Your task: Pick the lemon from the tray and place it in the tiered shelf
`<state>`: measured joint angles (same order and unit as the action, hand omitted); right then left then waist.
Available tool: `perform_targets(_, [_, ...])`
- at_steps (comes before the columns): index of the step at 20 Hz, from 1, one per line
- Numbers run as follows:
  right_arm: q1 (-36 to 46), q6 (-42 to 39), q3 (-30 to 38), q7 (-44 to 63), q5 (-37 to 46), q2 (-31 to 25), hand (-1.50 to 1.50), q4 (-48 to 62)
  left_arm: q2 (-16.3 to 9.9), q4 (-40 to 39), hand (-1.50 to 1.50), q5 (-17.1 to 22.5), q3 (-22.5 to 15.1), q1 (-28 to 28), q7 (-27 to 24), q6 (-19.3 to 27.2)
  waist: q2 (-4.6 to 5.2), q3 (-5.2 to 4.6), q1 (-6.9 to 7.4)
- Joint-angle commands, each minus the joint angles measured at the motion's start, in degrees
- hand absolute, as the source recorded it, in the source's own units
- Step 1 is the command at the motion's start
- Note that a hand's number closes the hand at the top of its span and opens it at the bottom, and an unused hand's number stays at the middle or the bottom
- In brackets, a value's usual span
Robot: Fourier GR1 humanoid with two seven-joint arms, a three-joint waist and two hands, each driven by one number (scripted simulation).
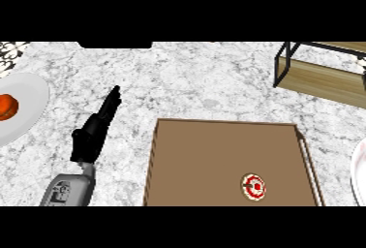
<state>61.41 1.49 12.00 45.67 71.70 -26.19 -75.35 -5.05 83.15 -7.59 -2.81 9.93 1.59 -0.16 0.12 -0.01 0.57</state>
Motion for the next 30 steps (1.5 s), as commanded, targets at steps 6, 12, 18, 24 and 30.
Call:
perform_targets(6, [-1.13,13.40,2.33,-15.01,-2.16,-4.82,1.50,14.92,0.17,-0.12,0.00,-0.04,0.57,0.63,0.55,-0.13,0.14,0.02,0.07])
perform_targets(12, [-0.71,24.71,9.11,-18.56,-11.48,-1.44,1.50,15.67,0.01,-0.74,0.00,-0.04,0.97,1.92,0.71,-0.25,0.16,0.07,-0.02])
perform_targets(18, [2.25,29.14,12.27,-27.41,-16.26,-5.81,1.50,28.39,1.03,-0.21,0.00,-1.40,0.15,1.64,1.45,0.88,0.15,0.03,0.30])
perform_targets(24, [2.07,31.87,12.63,-30.79,-19.34,-6.05,1.50,31.91,0.77,2.93,0.00,-1.51,-0.68,-0.49,2.21,-0.17,0.03,0.02,0.27])
perform_targets(30, [-0.93,33.99,11.11,-15.67,-7.04,-10.55,-1.50,35.81,0.45,-2.99,0.00,-0.42,1.89,2.37,-1.07,-0.23,0.10,-0.01,-0.32])
